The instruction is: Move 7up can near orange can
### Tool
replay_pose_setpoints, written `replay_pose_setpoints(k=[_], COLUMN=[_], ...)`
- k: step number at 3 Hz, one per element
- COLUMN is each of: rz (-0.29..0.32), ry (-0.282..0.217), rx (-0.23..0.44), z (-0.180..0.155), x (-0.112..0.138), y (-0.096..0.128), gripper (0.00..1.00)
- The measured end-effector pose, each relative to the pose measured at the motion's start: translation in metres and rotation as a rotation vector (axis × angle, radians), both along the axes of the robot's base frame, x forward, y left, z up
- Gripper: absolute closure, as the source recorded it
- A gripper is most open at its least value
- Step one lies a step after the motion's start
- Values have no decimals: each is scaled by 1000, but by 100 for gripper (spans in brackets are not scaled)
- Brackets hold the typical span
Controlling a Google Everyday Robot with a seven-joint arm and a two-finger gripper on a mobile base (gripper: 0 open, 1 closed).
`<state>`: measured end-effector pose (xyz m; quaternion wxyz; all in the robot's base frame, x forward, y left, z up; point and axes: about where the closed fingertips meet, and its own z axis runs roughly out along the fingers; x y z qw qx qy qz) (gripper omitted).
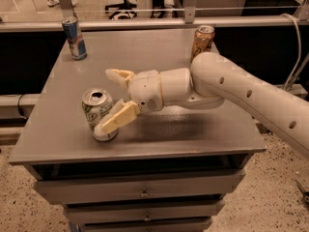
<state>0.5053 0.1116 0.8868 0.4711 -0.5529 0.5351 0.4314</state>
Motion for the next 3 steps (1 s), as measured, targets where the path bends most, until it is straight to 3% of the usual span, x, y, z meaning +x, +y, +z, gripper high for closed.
replay_pose_setpoints(k=[1, 3], rz=[22, 26], ry=[13, 77], rx=[18, 41], z=[3, -7], x=[-6, -7], y=[6, 4], gripper=[24, 79])
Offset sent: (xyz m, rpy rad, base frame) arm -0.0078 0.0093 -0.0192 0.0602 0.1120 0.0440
